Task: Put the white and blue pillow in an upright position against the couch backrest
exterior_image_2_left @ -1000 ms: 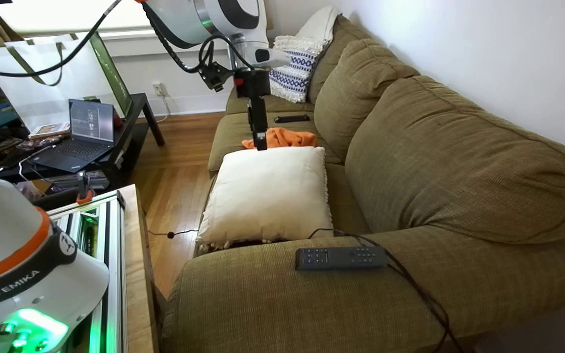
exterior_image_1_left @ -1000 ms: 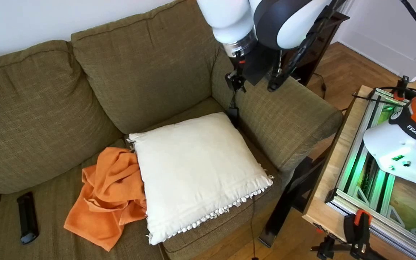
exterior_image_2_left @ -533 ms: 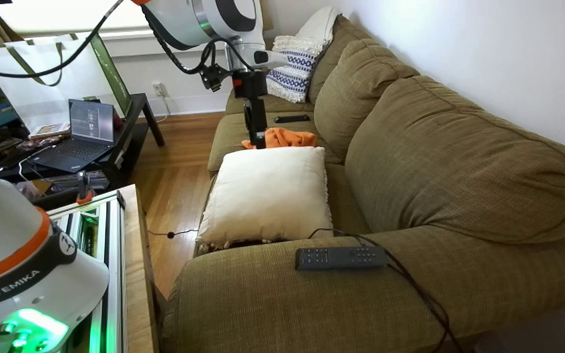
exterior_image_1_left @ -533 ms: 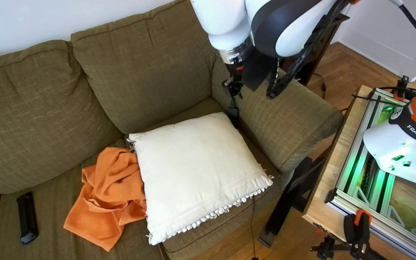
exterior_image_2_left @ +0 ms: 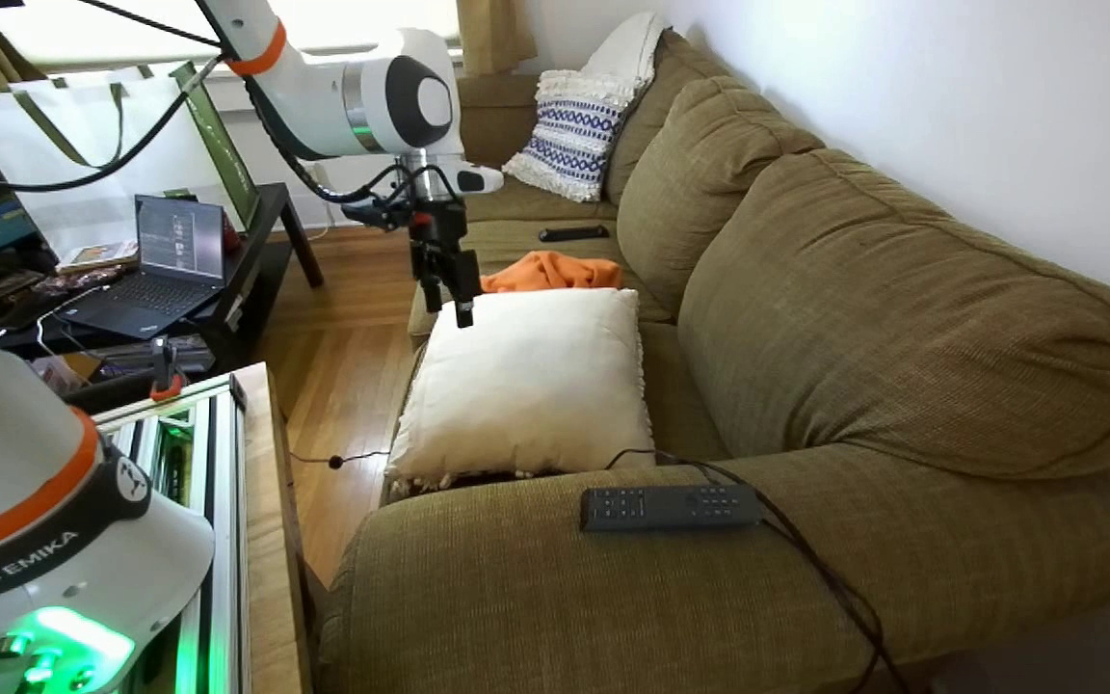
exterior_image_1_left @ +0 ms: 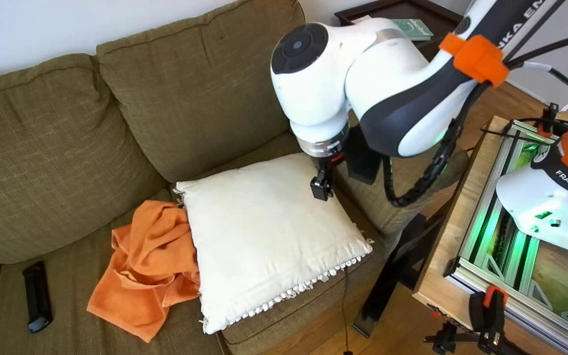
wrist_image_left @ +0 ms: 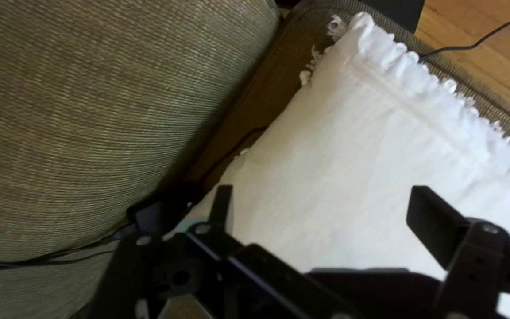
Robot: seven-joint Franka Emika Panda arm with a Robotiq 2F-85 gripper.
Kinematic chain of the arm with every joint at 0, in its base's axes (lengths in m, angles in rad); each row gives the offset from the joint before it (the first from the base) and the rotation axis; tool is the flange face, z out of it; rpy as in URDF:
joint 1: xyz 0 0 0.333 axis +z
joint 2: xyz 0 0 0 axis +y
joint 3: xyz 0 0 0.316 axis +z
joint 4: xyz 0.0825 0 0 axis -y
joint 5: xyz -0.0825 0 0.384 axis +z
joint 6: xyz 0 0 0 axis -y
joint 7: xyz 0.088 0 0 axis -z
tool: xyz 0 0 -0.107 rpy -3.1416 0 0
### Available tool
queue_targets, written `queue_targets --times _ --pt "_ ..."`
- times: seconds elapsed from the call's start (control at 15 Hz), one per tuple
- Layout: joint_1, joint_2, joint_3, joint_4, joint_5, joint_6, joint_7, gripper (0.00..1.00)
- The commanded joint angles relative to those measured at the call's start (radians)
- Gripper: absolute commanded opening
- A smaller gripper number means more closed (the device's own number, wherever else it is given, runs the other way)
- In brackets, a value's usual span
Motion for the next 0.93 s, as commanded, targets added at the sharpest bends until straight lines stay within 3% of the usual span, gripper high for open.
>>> queue_targets --times 0.0,0.07,0.53,0.87 --pt "0.043 0.037 -0.034 -0.062 0.000 0.143 -0.077 1.00" --pt "0.062 0.020 -0.047 -0.032 0.026 0.080 -0.054 1.00" --pt "0.082 0.025 -0.067 -0.027 0.027 0.093 -0.054 1.00" --pt "0.168 0.100 -0.062 -0.019 -0.019 0.129 -0.042 1.00"
